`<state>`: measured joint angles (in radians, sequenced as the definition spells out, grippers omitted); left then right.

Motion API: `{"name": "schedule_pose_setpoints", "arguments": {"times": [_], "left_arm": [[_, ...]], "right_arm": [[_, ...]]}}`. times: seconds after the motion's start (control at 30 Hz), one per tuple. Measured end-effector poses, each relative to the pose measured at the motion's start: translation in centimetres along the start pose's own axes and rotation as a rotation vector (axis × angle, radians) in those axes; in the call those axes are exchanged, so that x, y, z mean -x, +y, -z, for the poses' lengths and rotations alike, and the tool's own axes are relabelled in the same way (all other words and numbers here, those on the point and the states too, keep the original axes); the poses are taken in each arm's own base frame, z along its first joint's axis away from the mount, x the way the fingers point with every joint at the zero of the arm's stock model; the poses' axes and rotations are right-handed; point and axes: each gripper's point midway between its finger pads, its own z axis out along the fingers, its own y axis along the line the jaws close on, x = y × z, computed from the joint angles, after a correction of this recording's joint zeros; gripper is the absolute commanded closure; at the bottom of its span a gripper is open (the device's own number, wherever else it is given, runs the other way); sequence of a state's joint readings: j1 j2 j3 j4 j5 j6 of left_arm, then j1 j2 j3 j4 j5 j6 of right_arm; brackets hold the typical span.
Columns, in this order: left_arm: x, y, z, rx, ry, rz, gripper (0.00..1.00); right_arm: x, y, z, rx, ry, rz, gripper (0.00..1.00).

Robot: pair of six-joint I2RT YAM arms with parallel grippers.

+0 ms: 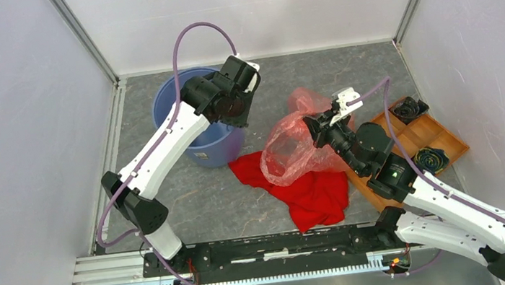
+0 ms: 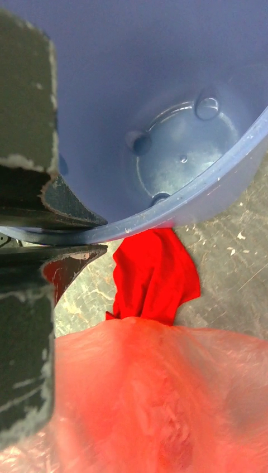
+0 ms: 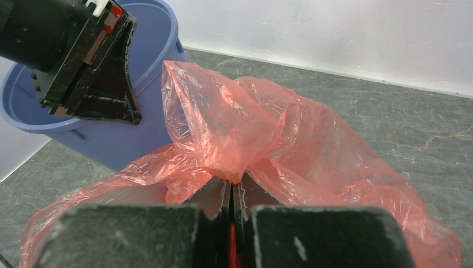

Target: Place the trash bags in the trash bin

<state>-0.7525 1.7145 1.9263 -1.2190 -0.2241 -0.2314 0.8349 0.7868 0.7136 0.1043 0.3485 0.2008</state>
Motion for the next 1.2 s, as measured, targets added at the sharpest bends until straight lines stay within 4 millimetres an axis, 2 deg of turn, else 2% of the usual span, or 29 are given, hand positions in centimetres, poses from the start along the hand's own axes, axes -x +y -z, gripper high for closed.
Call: {"name": "schedule_pose_setpoints", "arguments": {"times": [0.23,0.4,0.5,0.57,0.67,0.73,0.83,1.0,1.1,1.2], "left_arm": [[-1.2,-2.0,1.0,-0.050,0.024,-0.045,0.97],[-1.4,-2.3,1.2,-0.056,0.028,-0.052,0.74],[-1.2,-1.5,1.4,-0.011,0.026,-0.052,0.64],[-0.6,-1.0,1.5,0.022,0.013,-0.051,0.54],[1.0,-0.9,1.7,0.047,-0.030,-0.031,0.32],[1.8,-1.0,1.9,0.047,-0.058,-0.014,0.25],[3.0,-1.1,2.6,0.038,-0.101,0.004,0.16],[5.3,-0.9,5.6,-0.003,-0.247,0.049,0.01],[5.4,0.2,9.4,-0.034,-0.372,0.089,0.00],[4.8,2.1,14.0,-0.044,-0.508,0.137,0.00]], "right_arm": [[0.0,0.0,0.0,-0.001,0.001,0.001,1.00],[0.0,-0.1,0.0,-0.004,0.000,0.001,1.00],[0.0,-0.2,0.2,-0.009,0.001,0.002,1.00],[0.0,-0.4,0.2,-0.017,0.001,0.005,1.00],[0.2,-0.8,0.5,-0.035,0.000,0.014,1.00],[0.6,-1.0,0.5,-0.047,-0.002,0.022,1.00],[2.9,-1.0,0.4,-0.061,-0.027,0.028,1.00],[9.4,0.1,-0.1,-0.044,-0.145,0.008,1.00],[14.0,1.4,-0.7,-0.005,-0.229,-0.008,1.00],[18.6,3.6,-2.0,0.062,-0.301,-0.023,1.00]]}}
